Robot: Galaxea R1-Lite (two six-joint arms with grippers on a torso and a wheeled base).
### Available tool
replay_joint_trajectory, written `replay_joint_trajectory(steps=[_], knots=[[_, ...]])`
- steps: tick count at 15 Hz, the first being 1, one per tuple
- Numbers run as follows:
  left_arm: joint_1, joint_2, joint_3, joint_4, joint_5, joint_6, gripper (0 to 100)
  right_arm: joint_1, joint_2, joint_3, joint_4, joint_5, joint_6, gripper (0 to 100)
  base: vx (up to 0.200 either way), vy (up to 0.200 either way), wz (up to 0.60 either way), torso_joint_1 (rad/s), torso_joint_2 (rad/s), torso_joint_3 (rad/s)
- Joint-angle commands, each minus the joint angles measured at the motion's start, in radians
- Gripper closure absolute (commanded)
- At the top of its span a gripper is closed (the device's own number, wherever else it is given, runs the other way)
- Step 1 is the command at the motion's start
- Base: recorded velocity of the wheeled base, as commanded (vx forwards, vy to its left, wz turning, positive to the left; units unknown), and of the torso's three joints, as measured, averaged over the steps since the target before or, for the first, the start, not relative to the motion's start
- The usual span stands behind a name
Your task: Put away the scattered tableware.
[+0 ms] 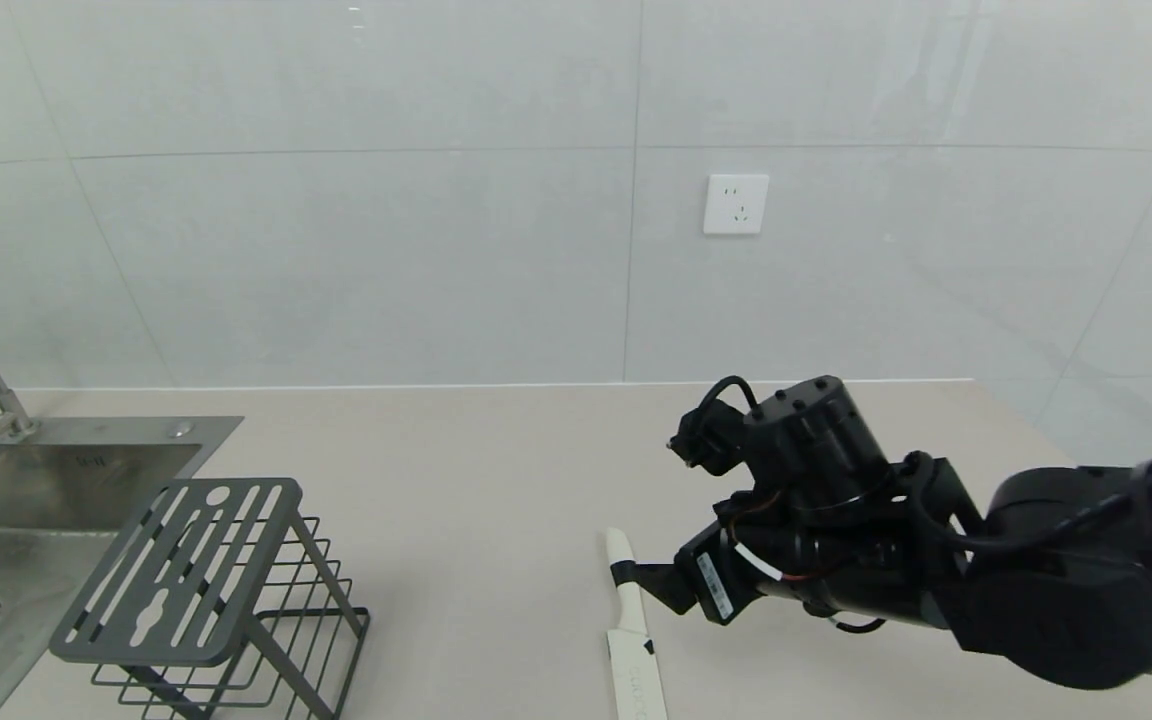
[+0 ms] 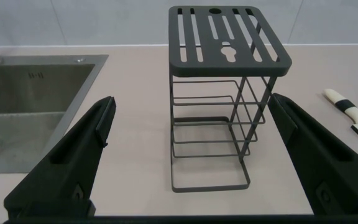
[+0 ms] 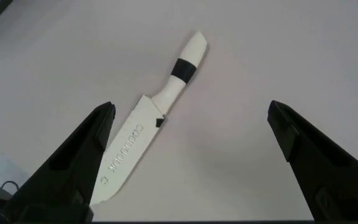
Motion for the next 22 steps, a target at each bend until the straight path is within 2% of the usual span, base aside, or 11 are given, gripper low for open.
replay_joint_trajectory(steps=[1,4,7,9,13,15,22], knots=[[0.0,0.001,0.0,-0.001,0.0,0.0,0,0.017,0.155,-0.059,-0.001,-0.001,0.024,0,0.0,0.0,0.0,0.0,0.0,0.0],[0.0,0.001,0.0,-0.001,0.001,0.0,0,0.036,0.27,-0.056,-0.012,0.001,0.027,0,0.0,0.0,0.0,0.0,0.0,0.0],[0.0,0.001,0.0,-0.001,0.0,0.0,0,0.059,0.287,-0.051,-0.039,-0.005,0.028,0,0.0,0.0,0.0,0.0,0.0,0.0],[0.0,0.001,0.0,-0.001,0.001,0.0,0,0.074,0.286,-0.05,-0.041,-0.057,0.062,0,0.0,0.0,0.0,0.0,0.0,0.0],[0.0,0.001,0.0,-0.001,0.001,-0.002,0,0.077,0.29,-0.057,-0.041,-0.06,0.065,0,0.0,0.0,0.0,0.0,0.0,0.0],[0.0,0.001,0.0,-0.001,0.001,-0.002,0,0.094,0.322,-0.09,-0.036,-0.06,0.196,0,0.0,0.0,0.0,0.0,0.0,0.0],[0.0,0.001,0.0,-0.001,0.001,0.0,0,0.077,0.362,-0.117,-0.039,-0.057,0.202,0,0.0,0.0,0.0,0.0,0.0,0.0]])
